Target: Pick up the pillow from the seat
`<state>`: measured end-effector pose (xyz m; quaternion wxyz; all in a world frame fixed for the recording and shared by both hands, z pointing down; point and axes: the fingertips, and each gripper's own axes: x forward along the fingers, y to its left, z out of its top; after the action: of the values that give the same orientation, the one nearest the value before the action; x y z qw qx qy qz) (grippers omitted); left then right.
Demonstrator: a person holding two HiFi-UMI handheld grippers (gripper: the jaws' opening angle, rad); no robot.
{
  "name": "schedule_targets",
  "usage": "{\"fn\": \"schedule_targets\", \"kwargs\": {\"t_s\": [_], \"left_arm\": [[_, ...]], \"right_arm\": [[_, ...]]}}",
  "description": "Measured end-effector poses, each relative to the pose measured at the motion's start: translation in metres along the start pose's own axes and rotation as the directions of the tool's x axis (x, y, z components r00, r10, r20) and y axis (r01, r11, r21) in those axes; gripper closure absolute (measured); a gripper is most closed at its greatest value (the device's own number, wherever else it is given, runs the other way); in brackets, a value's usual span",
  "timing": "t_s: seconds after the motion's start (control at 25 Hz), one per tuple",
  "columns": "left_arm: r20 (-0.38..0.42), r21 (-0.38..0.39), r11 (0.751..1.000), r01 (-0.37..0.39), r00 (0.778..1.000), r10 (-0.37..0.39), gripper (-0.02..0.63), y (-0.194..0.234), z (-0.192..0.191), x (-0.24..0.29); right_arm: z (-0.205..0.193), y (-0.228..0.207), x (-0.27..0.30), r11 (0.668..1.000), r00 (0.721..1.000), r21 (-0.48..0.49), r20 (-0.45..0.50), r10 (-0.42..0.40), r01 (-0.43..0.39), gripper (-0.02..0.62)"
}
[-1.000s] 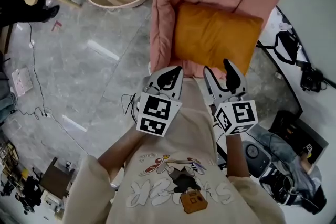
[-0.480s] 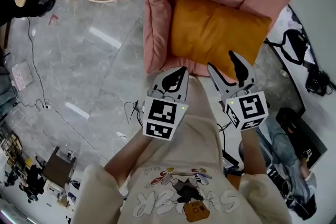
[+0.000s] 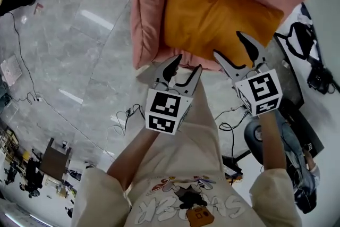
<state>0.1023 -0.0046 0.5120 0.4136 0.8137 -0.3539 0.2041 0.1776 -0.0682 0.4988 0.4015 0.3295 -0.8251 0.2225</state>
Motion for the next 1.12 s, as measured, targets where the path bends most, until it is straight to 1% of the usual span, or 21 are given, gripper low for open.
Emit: {"fn": "schedule_targets", "kwargs": {"t_s": [0.04, 0.12, 0.2, 0.28, 0.36, 0.56, 0.72, 0.8, 0.88, 0.92, 1.04, 1.12], "left_arm": [[-0.007, -0.003, 1.0, 0.002, 1.0, -0.002, 0.361, 0.002, -0.004, 0.007], [-0.031, 0.003, 1.0, 0.01, 0.999, -0.01, 0.279, 0.003, -0.015, 0.02], [-0.061, -0.001, 1.0, 0.025, 0.998, -0.026, 0.23, 0.004, -0.025, 0.034], [-0.072, -0.023, 0.999, 0.026, 0.997, -0.028, 0.221, 0.007, -0.031, 0.048], [-0.071, -0.03, 1.0, 0.01, 0.997, -0.012, 0.216, 0.013, -0.035, 0.062], [-0.084, -0.049, 0.999, 0.008, 0.996, -0.012, 0.133, 0.022, -0.043, 0.09], [-0.093, -0.088, 0.996, 0.013, 0.995, -0.021, 0.079, 0.025, -0.05, 0.112], [-0.104, -0.105, 0.994, 0.025, 0.994, -0.036, 0.051, 0.025, -0.054, 0.121], [-0.112, -0.114, 0.993, 0.027, 0.993, -0.04, 0.02, 0.025, -0.057, 0.13], [-0.113, -0.114, 0.993, 0.023, 0.993, -0.036, 0.011, 0.026, -0.058, 0.135], [-0.111, -0.125, 0.992, 0.023, 0.993, -0.037, 0.011, 0.027, -0.063, 0.152], [-0.105, -0.141, 0.99, 0.007, 0.994, -0.022, 0.011, 0.03, -0.066, 0.164]], "right_arm": [[-0.003, -0.003, 0.005, 1.0, 1.0, -0.013, -0.015, 0.009, -0.009, 0.257], [-0.01, -0.009, 0.015, 0.999, 0.998, -0.044, -0.05, 0.026, -0.028, 0.23], [-0.014, -0.015, 0.023, 0.996, 0.996, -0.074, -0.081, 0.044, -0.05, 0.208], [-0.017, -0.022, 0.033, 0.992, 0.993, -0.098, -0.097, 0.067, -0.076, 0.204], [-0.021, -0.032, 0.042, 0.988, 0.991, -0.121, -0.106, 0.082, -0.095, 0.2], [-0.034, -0.048, 0.067, 0.977, 0.98, -0.162, -0.161, 0.113, -0.139, 0.168], [-0.041, -0.057, 0.082, 0.96, 0.968, -0.211, -0.205, 0.143, -0.186, 0.128], [-0.041, -0.059, 0.089, 0.95, 0.965, -0.234, -0.206, 0.162, -0.209, 0.097], [-0.041, -0.065, 0.095, 0.945, 0.966, -0.247, -0.199, 0.167, -0.214, 0.069], [-0.042, -0.069, 0.098, 0.945, 0.966, -0.25, -0.198, 0.164, -0.212, 0.052], [-0.051, -0.083, 0.105, 0.945, 0.966, -0.254, -0.207, 0.153, -0.204, 0.015], [-0.059, -0.094, 0.109, 0.946, 0.964, -0.252, -0.221, 0.149, -0.204, 0.014]]}}
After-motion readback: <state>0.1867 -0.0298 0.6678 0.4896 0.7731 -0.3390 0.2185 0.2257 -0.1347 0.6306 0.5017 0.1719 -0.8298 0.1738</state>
